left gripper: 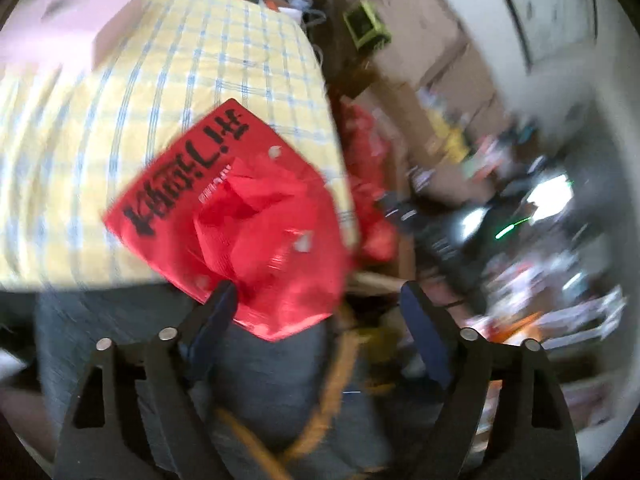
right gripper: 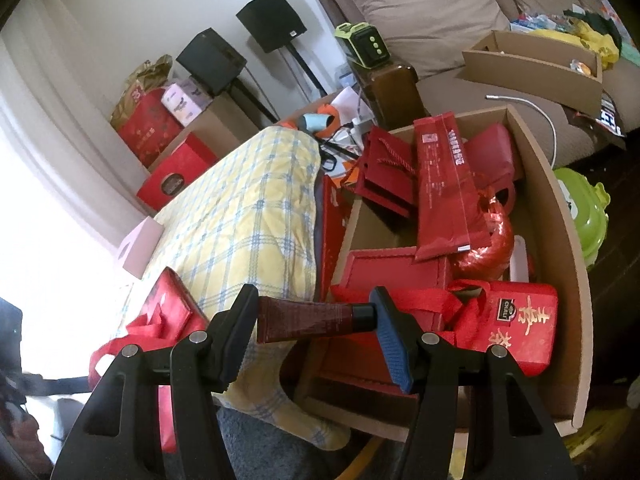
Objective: Organize objects
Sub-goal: 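Lift the red tote bag off the table with the left gripper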
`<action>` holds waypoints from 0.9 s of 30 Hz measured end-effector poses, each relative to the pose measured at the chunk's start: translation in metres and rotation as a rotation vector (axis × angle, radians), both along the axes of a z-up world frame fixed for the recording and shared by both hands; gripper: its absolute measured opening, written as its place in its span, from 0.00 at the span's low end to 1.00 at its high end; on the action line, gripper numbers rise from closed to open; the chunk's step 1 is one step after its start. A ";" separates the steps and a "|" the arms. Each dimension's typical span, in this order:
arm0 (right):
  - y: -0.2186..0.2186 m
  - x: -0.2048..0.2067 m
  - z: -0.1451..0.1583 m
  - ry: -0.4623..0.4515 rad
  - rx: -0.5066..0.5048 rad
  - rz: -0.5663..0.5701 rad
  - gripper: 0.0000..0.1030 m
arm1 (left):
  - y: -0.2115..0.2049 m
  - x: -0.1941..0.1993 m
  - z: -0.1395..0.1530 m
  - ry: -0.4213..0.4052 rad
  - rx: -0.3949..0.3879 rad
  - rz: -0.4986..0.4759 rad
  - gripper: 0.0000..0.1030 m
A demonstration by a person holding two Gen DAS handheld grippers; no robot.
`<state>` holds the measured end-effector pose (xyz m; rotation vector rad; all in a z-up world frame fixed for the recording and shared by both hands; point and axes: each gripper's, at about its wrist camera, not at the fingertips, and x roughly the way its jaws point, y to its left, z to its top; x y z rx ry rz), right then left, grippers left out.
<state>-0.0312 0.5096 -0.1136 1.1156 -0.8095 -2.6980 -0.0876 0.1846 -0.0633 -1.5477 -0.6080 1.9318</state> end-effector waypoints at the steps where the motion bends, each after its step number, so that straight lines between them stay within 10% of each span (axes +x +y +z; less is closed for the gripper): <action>1: 0.000 0.000 0.000 -0.001 -0.001 0.001 0.57 | -0.011 0.001 -0.004 -0.030 0.058 0.065 0.87; 6: -0.003 -0.001 0.001 -0.002 -0.003 0.009 0.57 | -0.042 0.009 -0.033 -0.096 0.075 0.267 0.88; 19: -0.007 -0.004 0.000 -0.016 0.010 0.023 0.57 | -0.011 -0.008 -0.085 -0.166 -0.009 0.368 0.84; 23: -0.009 -0.005 -0.001 -0.024 0.009 0.026 0.57 | -0.009 -0.018 -0.086 -0.146 -0.005 0.384 0.49; 27: -0.011 -0.006 -0.002 -0.030 0.012 0.031 0.57 | -0.010 -0.021 -0.090 -0.163 0.017 0.387 0.38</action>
